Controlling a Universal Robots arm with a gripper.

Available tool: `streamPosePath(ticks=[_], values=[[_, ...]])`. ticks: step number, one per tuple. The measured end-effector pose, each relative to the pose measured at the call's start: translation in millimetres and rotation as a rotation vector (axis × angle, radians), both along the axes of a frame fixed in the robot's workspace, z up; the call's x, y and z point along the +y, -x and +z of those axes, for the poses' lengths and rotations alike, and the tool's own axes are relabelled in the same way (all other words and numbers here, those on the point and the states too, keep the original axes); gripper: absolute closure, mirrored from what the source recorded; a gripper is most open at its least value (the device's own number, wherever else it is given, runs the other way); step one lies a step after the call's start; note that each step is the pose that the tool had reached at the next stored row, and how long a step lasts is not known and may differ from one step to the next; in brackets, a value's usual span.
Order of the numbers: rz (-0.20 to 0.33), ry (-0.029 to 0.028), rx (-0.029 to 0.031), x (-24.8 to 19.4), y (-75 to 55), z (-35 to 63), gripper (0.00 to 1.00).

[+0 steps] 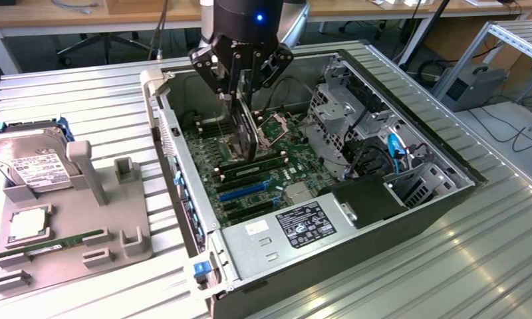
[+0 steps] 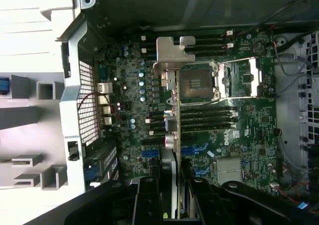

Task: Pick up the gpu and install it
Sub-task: 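Pick up the gpu and move the gpu toward the slot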

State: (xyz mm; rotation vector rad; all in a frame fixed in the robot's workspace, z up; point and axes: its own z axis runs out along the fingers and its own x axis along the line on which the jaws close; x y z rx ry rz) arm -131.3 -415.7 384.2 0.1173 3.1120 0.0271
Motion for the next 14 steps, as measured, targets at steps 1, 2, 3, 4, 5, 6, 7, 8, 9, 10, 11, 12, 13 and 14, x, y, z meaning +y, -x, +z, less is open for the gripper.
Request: streamPosePath(ticks=[1,2,3,4,5,6,7,8,9,10,11,12,13,14], values=[[0.0,0.0,0.0,0.0,-0.6,-0.4,0.73],[0.0,0.0,0.0,0.0,-1.2,-0.7,0.73],[0.0,0.0,0.0,0.0,-1.9,-1.0,0.73],[0.0,0.0,0.0,0.0,-2.4,-1.3,0.73],[0.0,0.0,0.0,0.0,-3.1,-1.7,0.73],[0.0,0.0,0.0,0.0,-3.6,-2.0,0.73],[0.0,0.0,0.0,0.0,-4.2,-2.4,0.73],[0.0,0.0,-0.0001,0.0,-4.7,-2.7,0.73],[0.0,0.0,0.0,0.0,-5.5,-3.3,0.73],[0.0,0.0,0.0,0.0,-6.2,-3.8,0.73],[0.0,-0.0001,0.0,0.0,-6.9,-4.3,0.73],[0.0,-0.0001,0.0,0.0,-7.4,-4.7,0.73],[0.0,0.0,-0.0001,0.0,-8.0,-5.1,0.73],[0.0,0.0,0.0,0.0,-8.5,-5.4,0.73]])
